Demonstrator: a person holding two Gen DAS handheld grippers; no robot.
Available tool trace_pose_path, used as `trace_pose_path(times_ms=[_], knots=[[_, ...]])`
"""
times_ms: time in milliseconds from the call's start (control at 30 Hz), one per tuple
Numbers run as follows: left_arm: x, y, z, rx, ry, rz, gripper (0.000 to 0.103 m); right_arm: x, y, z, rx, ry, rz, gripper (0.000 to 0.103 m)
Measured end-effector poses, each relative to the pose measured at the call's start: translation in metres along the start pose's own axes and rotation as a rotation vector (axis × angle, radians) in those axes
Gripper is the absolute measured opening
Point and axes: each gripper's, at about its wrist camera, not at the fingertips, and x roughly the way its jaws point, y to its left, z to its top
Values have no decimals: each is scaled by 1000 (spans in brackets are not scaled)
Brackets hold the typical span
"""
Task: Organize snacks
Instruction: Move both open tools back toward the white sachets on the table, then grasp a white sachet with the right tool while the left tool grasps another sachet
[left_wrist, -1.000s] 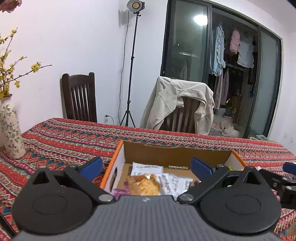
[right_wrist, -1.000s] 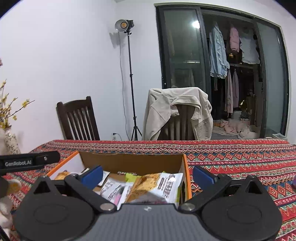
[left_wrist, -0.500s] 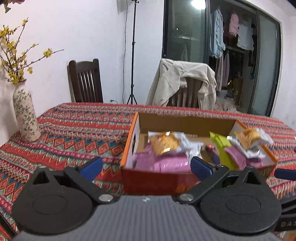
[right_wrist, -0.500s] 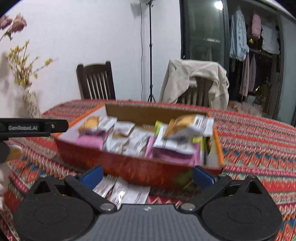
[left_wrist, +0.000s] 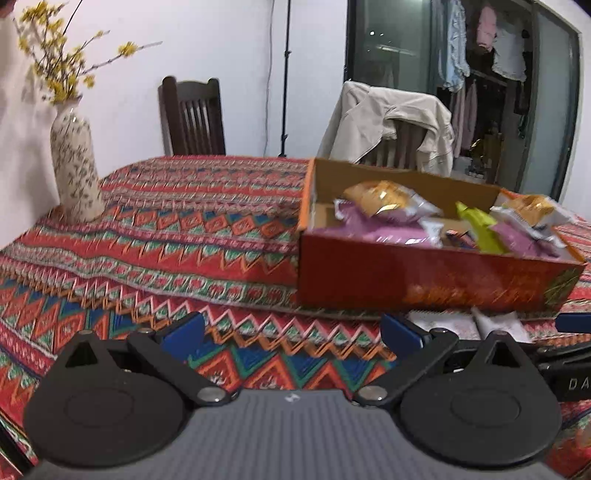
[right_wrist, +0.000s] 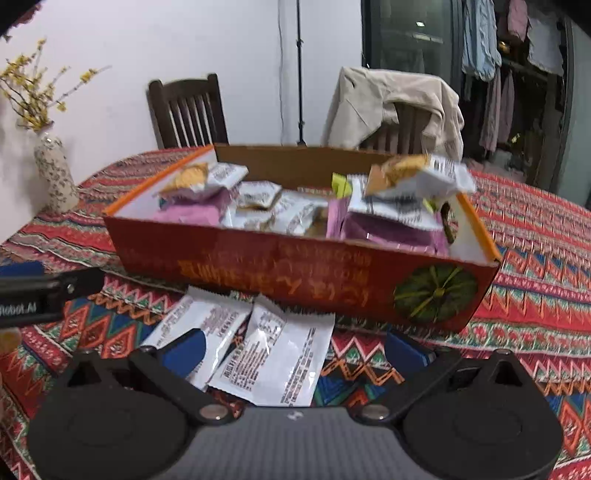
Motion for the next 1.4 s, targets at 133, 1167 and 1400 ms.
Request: trace_pose_path(times_ms=[133,1167,1400], knots=[[2,7,-1,-36,4,-10,103,13,0,-2,26,25,-26,103],[7,12,-4,-69,28,-17,103,-24,-23,-18,-30,-87,7,36],[0,-5,3,-20,38,-19,103,-34,-48,-28,30,-148,-12,36]])
